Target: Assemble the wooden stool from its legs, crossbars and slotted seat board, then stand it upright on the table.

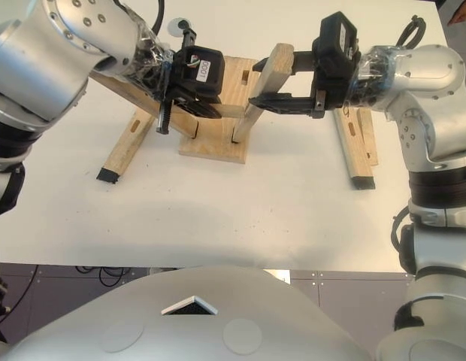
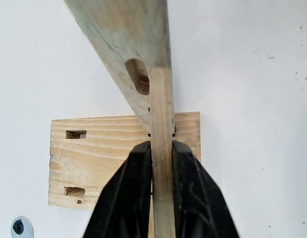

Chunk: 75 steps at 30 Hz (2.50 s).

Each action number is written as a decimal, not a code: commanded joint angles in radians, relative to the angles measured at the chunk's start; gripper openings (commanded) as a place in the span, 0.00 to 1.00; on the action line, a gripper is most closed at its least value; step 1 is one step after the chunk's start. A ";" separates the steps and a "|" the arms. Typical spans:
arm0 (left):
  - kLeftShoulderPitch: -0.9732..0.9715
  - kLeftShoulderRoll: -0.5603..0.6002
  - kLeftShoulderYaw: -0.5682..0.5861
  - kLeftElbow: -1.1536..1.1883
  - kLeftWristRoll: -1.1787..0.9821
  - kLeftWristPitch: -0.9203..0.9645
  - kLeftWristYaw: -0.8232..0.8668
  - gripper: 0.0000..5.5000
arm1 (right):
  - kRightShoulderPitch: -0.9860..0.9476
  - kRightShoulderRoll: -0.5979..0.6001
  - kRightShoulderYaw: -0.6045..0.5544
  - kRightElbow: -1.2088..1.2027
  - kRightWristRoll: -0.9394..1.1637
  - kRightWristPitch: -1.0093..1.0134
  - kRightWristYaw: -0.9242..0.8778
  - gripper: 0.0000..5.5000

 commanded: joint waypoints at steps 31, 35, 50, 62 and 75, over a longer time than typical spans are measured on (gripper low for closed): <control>0.254 0.003 -0.080 0.166 0.146 0.030 0.040 0.07 | -0.005 0.038 0.162 0.087 -0.131 0.089 -0.092 0.37; 0.303 -0.032 -0.124 0.184 0.160 0.033 0.048 0.07 | -0.037 0.103 0.185 0.077 -0.111 0.113 -0.115 0.37; 0.289 -0.113 -0.064 0.208 0.107 0.085 0.035 0.07 | -0.104 0.171 0.244 0.002 -0.111 0.192 -0.087 0.37; 0.291 -0.107 -0.061 0.152 0.077 0.135 -0.033 0.07 | -0.127 0.167 0.286 -0.131 -0.130 0.242 -0.034 0.37; 0.319 -0.175 -0.075 0.185 0.084 0.138 0.004 0.07 | -0.141 0.254 0.312 -0.153 -0.126 0.297 -0.079 0.37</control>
